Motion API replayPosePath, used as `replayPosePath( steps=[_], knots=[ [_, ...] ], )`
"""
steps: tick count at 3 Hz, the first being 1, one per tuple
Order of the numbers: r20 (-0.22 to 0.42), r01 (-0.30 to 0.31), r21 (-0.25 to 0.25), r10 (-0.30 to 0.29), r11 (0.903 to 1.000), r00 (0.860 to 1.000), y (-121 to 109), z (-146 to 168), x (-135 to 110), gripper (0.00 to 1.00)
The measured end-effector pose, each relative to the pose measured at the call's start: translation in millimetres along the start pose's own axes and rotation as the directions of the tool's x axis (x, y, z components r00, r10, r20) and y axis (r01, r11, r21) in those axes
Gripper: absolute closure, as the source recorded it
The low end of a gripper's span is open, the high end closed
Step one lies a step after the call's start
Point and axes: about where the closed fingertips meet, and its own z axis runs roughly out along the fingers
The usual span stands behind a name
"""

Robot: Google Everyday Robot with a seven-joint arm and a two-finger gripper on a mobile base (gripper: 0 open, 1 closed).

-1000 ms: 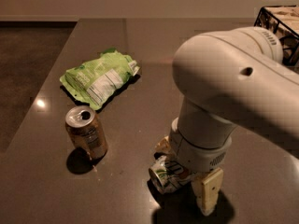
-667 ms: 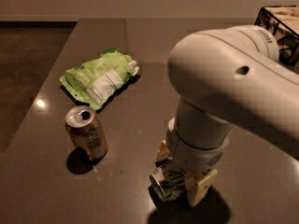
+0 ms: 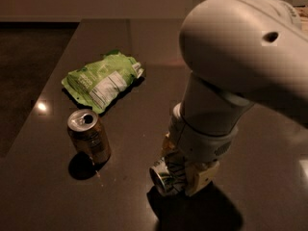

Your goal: Place 7up can upright

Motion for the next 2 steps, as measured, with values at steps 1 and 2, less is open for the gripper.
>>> replayPosePath(
  steps=[1,2],
  knots=[
    [0.089,-0.051,0.057,0.046,0.9971,0.995,-14.3,-21.3,13.4,1.0],
    [0.271,-0.139,0.178,0.087,0.9742,0.959,-38.9,-45.2,33.8,1.0]
  ],
)
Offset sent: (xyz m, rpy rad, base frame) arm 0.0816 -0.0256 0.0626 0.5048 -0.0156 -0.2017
